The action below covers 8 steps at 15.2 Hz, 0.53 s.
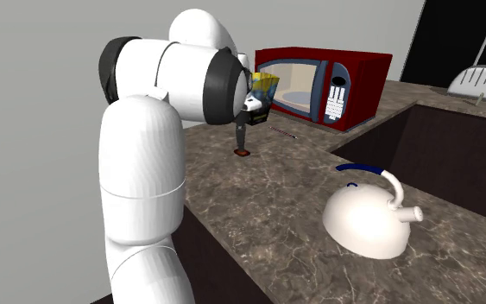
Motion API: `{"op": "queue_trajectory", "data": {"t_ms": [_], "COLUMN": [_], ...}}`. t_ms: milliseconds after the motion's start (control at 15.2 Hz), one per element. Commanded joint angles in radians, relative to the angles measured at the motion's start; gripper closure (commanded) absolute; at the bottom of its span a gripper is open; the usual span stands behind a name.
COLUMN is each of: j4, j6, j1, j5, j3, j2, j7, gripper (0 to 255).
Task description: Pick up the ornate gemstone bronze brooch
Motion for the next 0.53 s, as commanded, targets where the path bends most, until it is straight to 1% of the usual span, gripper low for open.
{"op": "queue_trajectory", "data": {"t_ms": [0,198,330,396,462], "j4": [-0.014,-0.043,-0.043,-0.043,-0.043], "j6": [0.023,0.065,0.065,0.065,0.065], "j1": [0.004,0.008,0.008,0.008,0.008], "j5": [-0.012,-0.029,-0.029,-0.030,-0.030], "j3": [-0.002,-0.007,-0.007,-0.008,-0.008], "j2": [0.013,0.032,0.032,0.033,0.033], "j7": [0.011,0.025,0.025,0.025,0.025], "gripper": [0,0,0,255,255]}}
